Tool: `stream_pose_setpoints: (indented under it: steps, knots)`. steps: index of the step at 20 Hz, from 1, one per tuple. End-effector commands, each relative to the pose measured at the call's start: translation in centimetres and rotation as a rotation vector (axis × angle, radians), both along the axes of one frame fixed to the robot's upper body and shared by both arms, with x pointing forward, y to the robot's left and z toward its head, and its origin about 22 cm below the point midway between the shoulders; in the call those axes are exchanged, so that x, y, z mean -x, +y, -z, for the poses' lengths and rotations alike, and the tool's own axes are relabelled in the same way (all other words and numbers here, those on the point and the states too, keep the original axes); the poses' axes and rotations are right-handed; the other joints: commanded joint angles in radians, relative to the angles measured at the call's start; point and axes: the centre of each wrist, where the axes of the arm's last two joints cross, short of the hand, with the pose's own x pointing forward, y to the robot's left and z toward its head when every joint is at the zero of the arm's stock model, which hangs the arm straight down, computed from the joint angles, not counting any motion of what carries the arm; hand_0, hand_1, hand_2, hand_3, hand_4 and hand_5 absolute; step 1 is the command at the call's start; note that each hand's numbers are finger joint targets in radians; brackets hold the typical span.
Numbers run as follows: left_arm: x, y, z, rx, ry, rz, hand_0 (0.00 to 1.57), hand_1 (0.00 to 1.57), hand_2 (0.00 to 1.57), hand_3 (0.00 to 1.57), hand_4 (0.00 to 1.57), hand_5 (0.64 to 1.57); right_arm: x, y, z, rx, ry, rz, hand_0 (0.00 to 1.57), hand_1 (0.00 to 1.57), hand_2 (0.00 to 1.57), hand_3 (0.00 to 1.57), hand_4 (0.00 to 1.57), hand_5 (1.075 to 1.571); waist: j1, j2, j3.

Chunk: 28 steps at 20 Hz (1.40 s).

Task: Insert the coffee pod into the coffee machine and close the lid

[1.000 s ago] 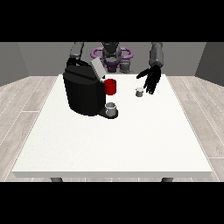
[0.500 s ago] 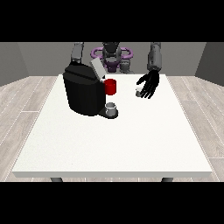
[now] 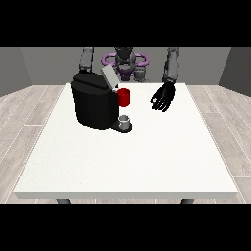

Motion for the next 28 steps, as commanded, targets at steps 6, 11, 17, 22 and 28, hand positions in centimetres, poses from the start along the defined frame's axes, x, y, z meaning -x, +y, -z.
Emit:
stream_pose_setpoints:
  steps: [6, 11, 17, 22, 28]
  knots:
    - [-0.6, -0.3, 0.6, -0.180, 0.124, 0.064, 0.79, 0.79, 0.96, 0.85, 0.39, 1.571, -0.3, -1.0, 2.3, -0.035, 0.065, 0.059, 0.00, 0.00, 0.00, 0.00, 0.00, 1.571, 0.037, -0.031, 0.0000]
    - [-0.2, -1.7, 2.4, -0.164, 0.098, 0.084, 0.91, 0.91, 1.05, 0.96, 0.41, 1.571, -0.2, -1.4, 2.9, 0.057, 0.033, 0.111, 0.00, 0.00, 0.00, 0.00, 0.00, 1.571, 0.048, -0.016, -0.0002]
    - [-1.4, -2.6, 1.1, -0.020, 0.089, 0.118, 1.37, 1.37, 1.37, 1.30, 0.48, 1.571, 0.0, -2.2, 2.9, 0.090, 0.120, 0.101, 0.00, 0.00, 0.00, 0.00, 0.00, 1.571, 0.045, -0.090, -0.0004]
    - [-2.1, -4.4, 0.1, 0.057, 0.148, 0.155, 1.45, 1.45, 1.43, 1.35, 0.53, 1.571, 0.6, -3.5, 4.2, 0.082, 0.147, 0.114, 0.00, 0.00, 0.00, 0.00, 0.00, 1.571, 0.053, -0.141, 0.0000]
    - [-5.2, -5.5, -5.9, 0.054, 0.138, 0.198, 1.40, 1.40, 1.39, 1.33, 0.54, 1.571, 1.3, -2.2, 4.9, 0.082, 0.152, 0.056, 0.00, 0.00, 0.00, 0.00, 0.00, 1.571, 0.010, -0.180, 0.0000]
